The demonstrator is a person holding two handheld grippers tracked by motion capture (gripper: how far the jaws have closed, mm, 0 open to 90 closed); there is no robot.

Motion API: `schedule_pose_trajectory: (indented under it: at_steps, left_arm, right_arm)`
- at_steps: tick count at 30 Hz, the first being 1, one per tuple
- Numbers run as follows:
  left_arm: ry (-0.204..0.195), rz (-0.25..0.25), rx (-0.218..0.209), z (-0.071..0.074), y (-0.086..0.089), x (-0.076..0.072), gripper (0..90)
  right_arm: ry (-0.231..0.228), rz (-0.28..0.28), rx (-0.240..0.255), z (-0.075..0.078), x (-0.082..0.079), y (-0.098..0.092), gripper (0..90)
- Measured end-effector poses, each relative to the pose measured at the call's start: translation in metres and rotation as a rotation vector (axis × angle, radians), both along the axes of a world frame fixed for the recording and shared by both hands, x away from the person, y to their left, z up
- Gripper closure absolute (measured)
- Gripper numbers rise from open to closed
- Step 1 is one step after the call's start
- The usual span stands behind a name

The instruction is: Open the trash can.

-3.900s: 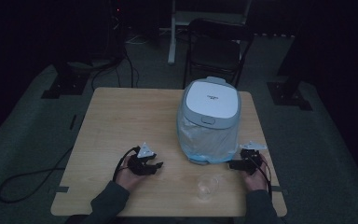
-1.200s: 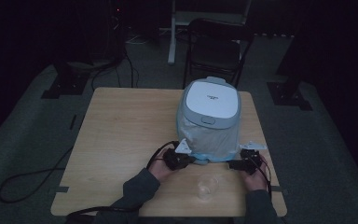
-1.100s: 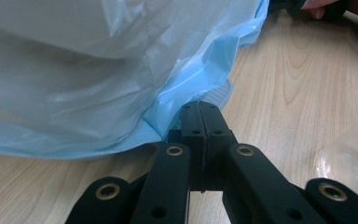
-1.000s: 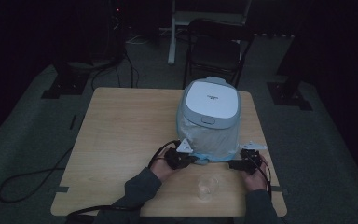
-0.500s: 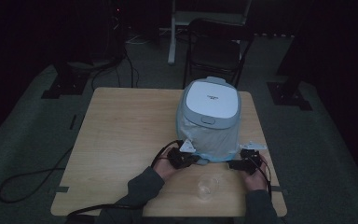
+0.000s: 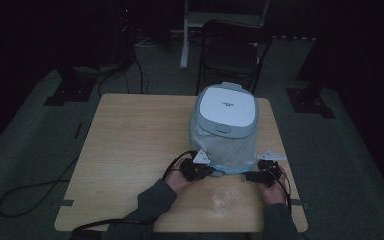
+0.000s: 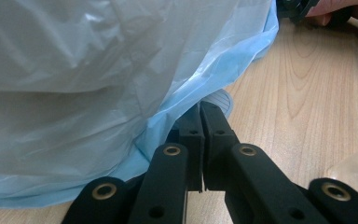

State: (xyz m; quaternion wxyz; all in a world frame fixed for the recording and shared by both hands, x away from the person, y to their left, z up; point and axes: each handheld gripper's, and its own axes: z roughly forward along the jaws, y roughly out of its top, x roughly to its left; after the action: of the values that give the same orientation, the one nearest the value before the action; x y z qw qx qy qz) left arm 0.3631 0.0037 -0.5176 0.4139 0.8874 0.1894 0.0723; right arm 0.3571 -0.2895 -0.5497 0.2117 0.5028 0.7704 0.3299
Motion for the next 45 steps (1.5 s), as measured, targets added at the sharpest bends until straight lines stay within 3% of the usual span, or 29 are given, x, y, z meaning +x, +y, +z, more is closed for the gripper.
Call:
schedule_pose_trajectory:
  at_steps: [9,13,24,45]
  left_arm:
    - [0.009,0.006,0.004,-0.001,-0.005,-0.002,89.0]
    - [-0.013,-0.005,0.023,-0.002,-0.006,-0.003,89.9]
    - [-0.033,0.001,0.017,-0.006,-0.006,-0.005,90.0]
    - [-0.024,0.023,0.022,-0.015,-0.007,-0.005,90.0]
  right_arm:
    - [0.0,0.0,0.0,0.0,0.0,0.0,12.0]
    - [0.0,0.0,0.0,0.0,0.0,0.0,12.0]
    - [0.0,-0.003,0.0,0.0,0.0,0.0,12.0]
    - [0.001,-0.006,0.001,0.0,0.0,0.001,12.1]
